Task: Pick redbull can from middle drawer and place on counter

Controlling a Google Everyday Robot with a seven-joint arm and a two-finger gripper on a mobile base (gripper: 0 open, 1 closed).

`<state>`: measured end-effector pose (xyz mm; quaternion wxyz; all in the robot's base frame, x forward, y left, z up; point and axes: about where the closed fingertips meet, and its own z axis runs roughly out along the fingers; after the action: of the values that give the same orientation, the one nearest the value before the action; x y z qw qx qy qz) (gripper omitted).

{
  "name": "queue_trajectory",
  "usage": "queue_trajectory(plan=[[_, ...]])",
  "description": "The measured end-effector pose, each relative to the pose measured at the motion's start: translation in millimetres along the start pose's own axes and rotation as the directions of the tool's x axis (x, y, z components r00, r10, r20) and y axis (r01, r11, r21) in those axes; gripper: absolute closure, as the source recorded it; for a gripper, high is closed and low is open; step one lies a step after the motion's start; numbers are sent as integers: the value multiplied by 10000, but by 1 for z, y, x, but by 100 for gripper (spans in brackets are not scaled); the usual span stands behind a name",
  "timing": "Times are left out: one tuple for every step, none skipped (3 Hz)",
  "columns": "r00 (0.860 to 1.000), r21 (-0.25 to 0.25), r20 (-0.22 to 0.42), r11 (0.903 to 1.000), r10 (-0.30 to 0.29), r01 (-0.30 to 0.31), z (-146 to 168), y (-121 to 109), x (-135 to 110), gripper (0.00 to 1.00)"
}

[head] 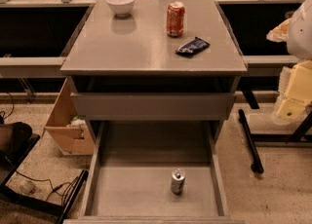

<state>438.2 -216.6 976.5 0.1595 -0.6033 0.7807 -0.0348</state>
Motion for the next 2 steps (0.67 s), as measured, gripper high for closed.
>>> queue_trajectory(plan=[[10000,0,0,10000,0,0,0,0,0,0],[9967,-145,815,9999,37,-26,23,-1,-16,0]])
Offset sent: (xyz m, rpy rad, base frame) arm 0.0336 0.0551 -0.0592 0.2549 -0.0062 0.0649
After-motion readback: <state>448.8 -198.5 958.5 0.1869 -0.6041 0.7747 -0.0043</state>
